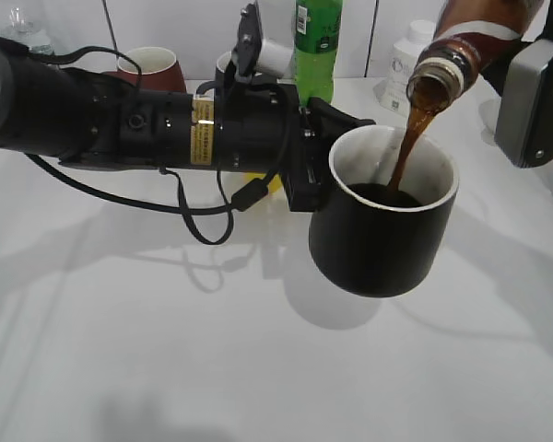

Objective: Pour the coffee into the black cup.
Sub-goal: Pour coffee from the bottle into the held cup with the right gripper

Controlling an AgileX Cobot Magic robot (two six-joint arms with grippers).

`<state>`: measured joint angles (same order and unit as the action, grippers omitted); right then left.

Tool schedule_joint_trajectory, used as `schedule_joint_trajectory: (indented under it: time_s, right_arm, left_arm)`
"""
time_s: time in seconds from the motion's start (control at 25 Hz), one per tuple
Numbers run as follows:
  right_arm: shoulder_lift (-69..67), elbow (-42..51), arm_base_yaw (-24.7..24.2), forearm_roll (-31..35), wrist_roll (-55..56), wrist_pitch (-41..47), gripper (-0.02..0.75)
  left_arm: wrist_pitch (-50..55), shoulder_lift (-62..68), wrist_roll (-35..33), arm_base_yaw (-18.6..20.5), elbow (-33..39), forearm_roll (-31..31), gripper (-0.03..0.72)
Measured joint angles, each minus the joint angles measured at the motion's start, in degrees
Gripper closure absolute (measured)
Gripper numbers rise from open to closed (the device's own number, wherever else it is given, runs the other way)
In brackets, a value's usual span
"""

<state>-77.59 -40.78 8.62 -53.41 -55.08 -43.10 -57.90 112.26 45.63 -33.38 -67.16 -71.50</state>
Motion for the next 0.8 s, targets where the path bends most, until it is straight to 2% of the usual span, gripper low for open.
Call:
schedule_joint_trajectory:
  time_s: [0.6, 0.8]
  right_arm:
    - [0.00, 0.00, 0.00, 0.02, -0.96, -0.06, 0.205]
    - [0.00, 0.00, 0.00, 0.07, 2.87, -0.06, 0.205]
  left_arm:
    - [0.00, 0.00, 2.08, 0.00, 0.00, -0.06, 0.649]
    - [0.06, 0.00, 2.08, 0.00, 0.00, 0.45, 0.649]
